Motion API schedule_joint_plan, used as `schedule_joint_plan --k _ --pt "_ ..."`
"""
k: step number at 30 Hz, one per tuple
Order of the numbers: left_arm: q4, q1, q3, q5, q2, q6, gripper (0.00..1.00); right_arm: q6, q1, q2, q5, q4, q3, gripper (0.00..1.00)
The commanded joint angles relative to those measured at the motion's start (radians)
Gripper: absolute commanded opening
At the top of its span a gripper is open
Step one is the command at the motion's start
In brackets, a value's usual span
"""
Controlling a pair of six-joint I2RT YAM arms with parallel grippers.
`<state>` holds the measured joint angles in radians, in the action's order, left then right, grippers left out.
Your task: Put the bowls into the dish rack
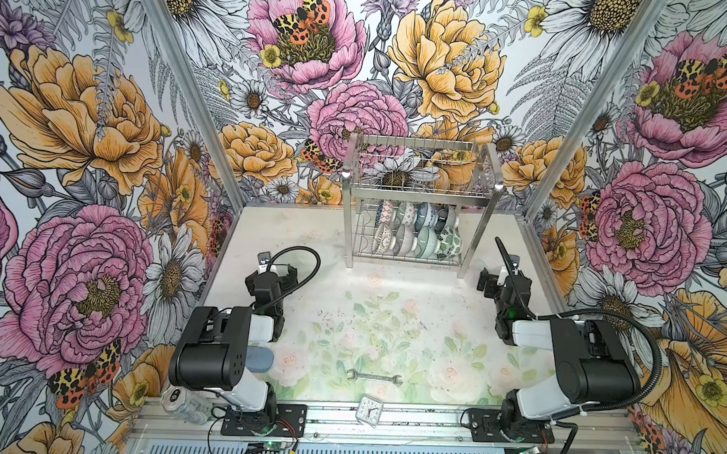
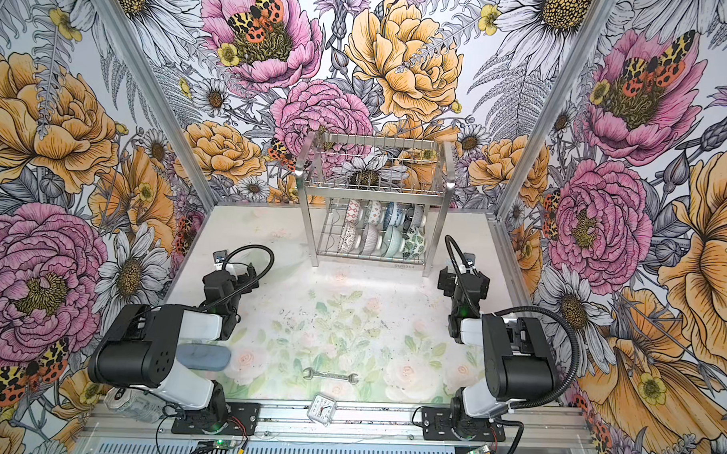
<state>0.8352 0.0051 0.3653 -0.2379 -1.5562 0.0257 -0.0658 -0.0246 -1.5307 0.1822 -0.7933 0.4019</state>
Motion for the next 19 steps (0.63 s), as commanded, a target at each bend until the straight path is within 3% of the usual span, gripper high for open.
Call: schedule_joint_plan --k 1,19 --pt "0.101 0.000 0.005 0.069 0.014 -0.008 0.99 -0.020 0.006 -0.008 -0.074 -0.075 -0.009 1.00" --pt "0.109 -0.016 0.011 0.078 0.005 -0.032 0.99 -0.014 0.014 -0.006 -0.064 -0.067 -0.008 1.00"
